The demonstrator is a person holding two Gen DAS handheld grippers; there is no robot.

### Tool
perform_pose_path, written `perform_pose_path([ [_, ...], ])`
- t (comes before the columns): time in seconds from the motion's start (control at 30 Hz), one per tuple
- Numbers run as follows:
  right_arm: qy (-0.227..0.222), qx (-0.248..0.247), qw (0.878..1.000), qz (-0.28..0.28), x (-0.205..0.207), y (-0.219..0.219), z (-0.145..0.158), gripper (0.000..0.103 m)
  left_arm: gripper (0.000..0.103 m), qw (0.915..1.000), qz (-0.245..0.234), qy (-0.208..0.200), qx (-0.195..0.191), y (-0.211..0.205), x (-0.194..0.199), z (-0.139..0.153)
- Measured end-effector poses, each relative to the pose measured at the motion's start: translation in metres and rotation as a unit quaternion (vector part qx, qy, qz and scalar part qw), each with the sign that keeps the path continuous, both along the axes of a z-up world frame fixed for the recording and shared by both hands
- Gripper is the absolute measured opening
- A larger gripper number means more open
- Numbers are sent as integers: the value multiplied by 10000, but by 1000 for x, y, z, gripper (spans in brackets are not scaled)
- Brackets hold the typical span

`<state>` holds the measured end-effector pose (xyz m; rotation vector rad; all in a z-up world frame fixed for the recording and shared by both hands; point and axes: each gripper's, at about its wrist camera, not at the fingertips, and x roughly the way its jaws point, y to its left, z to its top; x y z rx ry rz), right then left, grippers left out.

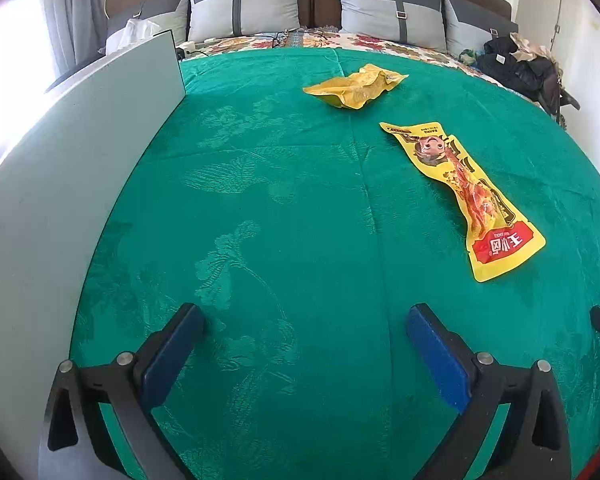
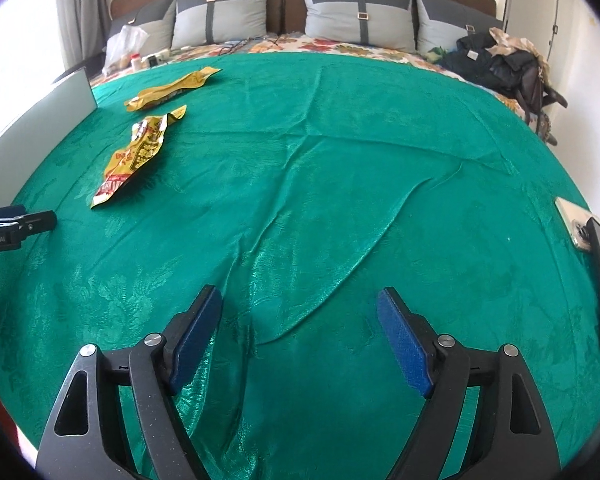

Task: Organize snacks
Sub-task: 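Withdraw both open tools from the box back over the green cloth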

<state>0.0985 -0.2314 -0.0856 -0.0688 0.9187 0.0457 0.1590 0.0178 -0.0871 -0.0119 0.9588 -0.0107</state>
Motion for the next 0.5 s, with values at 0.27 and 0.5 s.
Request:
perform_pose_path([
  [0.27,3,2,10000,-2,0,0,0,85,103,10000,3,-66,0,0,-2,0],
  [0.5,10,-3,10000,-47,0,0,-1,87,103,10000,4,-66,-5,0,-2,0],
])
